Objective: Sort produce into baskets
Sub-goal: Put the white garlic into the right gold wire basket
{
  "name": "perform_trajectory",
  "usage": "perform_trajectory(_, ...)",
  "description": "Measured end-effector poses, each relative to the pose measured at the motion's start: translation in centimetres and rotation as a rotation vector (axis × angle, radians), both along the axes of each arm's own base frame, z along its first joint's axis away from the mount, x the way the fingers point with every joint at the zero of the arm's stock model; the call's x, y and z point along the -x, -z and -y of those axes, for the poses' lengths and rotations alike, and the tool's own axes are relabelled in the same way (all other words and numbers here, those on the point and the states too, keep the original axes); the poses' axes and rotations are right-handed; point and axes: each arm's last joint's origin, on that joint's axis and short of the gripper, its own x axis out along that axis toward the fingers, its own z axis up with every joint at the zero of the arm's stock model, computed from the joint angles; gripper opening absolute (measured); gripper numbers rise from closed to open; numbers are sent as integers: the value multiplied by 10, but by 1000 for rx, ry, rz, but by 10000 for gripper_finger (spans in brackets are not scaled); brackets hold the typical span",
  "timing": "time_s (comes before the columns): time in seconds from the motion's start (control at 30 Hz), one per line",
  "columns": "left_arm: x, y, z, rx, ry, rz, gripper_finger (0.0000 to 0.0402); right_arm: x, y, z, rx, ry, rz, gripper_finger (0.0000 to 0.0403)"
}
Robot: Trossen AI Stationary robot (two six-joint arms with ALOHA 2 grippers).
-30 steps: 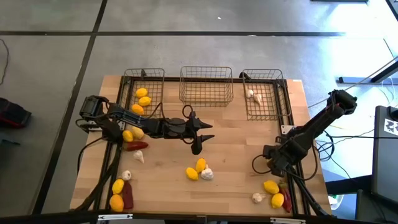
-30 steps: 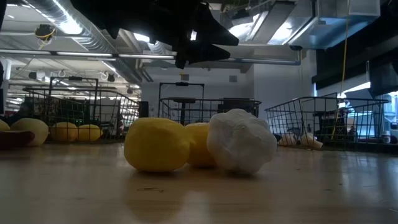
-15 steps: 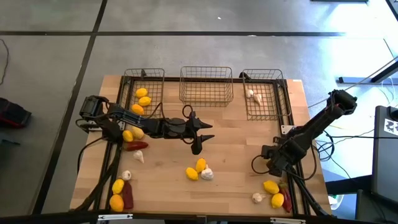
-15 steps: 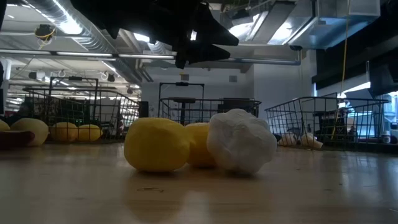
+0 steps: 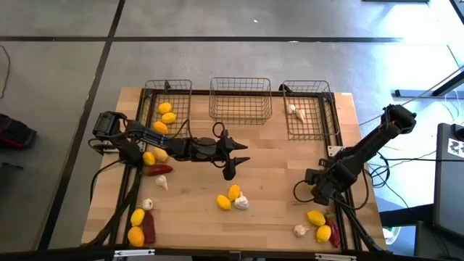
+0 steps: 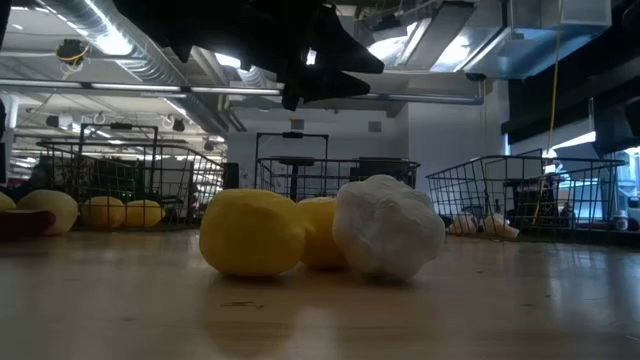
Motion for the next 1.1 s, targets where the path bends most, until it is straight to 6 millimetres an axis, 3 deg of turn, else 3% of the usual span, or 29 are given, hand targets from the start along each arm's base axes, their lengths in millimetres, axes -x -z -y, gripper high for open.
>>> perform_trajectory(0.23, 0, 0, 0, 0, 0, 0, 212, 0, -1, 0, -7, -2, -6, 8)
perform_trajectory(0.6, 0, 0, 0, 0, 0, 0, 212, -6, -15, -5, -20, -30, 25, 8)
perform_trajectory(1.1, 0, 0, 0, 0, 0, 0, 212, -19, -72, -3, 192, -73, 203, 9)
